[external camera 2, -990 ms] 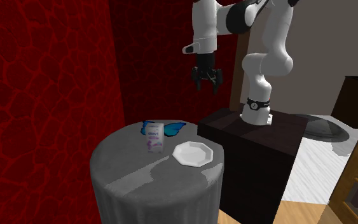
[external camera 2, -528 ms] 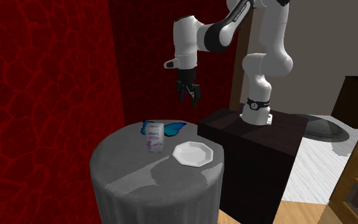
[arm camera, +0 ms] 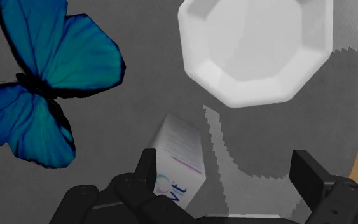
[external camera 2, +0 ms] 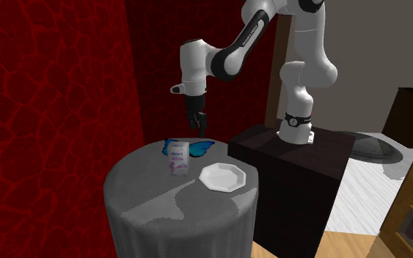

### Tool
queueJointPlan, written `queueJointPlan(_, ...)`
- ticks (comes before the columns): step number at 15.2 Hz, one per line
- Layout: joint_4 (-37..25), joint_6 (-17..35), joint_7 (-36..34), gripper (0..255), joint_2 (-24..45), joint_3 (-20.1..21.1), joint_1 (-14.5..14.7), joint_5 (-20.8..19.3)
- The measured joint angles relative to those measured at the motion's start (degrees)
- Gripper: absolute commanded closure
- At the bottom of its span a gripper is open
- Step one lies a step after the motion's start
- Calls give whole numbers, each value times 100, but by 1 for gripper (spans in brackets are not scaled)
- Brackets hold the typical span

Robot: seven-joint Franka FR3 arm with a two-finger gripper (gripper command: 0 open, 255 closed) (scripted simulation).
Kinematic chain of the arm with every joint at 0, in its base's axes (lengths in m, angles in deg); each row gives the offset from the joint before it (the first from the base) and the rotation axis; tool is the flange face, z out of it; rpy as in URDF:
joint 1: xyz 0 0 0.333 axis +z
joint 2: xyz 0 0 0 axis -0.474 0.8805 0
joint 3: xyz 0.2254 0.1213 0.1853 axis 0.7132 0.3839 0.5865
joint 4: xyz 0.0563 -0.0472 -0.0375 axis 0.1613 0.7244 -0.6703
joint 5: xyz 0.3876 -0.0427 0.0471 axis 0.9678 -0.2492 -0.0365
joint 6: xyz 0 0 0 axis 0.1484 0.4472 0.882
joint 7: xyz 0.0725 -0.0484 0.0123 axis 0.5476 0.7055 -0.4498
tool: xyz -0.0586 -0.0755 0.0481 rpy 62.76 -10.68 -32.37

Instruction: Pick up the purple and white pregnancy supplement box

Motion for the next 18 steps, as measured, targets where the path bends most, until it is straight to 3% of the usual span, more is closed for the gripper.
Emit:
queueJointPlan(4, -648, 224, 35, 0, 819, -77, -219, 191)
queueJointPlan(12, -777, 674, 101, 0, 1388, -18, -323, 351)
queueJointPlan(13, -788, 693, 104, 255, 1418, -13, -326, 358)
queueJointPlan(18, -812, 699, 105, 255, 1437, -6, -327, 364)
